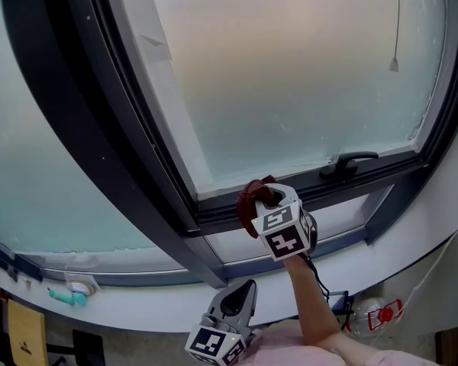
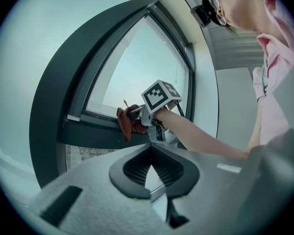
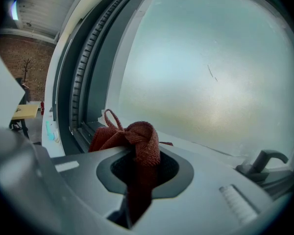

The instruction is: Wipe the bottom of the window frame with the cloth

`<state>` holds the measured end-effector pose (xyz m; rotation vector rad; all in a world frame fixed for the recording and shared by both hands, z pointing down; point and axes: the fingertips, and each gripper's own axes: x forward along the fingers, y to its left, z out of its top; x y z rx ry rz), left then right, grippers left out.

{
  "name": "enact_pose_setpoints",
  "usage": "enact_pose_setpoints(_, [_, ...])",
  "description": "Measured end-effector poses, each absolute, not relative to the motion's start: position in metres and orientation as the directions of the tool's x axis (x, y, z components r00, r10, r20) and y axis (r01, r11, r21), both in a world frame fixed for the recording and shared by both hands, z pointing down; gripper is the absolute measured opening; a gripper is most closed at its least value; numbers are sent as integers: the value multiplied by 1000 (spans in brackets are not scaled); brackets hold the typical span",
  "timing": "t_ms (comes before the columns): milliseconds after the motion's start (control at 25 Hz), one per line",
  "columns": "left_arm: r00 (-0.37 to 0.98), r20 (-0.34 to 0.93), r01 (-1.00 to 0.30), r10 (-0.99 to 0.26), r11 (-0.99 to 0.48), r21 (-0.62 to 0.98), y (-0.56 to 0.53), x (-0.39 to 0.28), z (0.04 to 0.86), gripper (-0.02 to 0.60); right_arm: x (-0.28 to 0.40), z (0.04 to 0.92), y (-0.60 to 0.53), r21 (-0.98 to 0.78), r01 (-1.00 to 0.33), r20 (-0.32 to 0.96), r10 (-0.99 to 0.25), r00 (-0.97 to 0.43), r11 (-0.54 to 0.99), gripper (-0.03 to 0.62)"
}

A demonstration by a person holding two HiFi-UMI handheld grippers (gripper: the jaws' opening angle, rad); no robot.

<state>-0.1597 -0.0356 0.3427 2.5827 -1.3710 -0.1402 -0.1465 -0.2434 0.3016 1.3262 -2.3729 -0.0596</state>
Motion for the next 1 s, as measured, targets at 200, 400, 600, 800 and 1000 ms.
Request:
enact_pose_setpoints(200, [566, 17, -804, -824, -547, 234, -37, -159, 343, -3, -136, 302, -246, 230, -818, 336, -832, -441, 526, 52])
enact_pose_setpoints(400, [568, 15, -802, -823, -549, 235, -37, -158, 343, -3, -127, 302, -249, 221, -830, 335, -839, -429, 513, 52])
enact_pose_setpoints(600, [568, 11, -801, -823, -549, 238, -36, -159, 342, -2, -123, 301, -250, 216, -836, 330, -844, -423, 504, 52])
enact_pose_setpoints(800, [573, 63, -805, -817, -546, 233, -34, -161, 351, -3, -118, 301, -252, 215, -842, 324, -850, -415, 494, 52])
enact_pose_setpoints(1000, [575, 69, -803, -815, -547, 235, -33, -161, 351, -3, -113, 302, -252, 209, -847, 324, -852, -411, 489, 52])
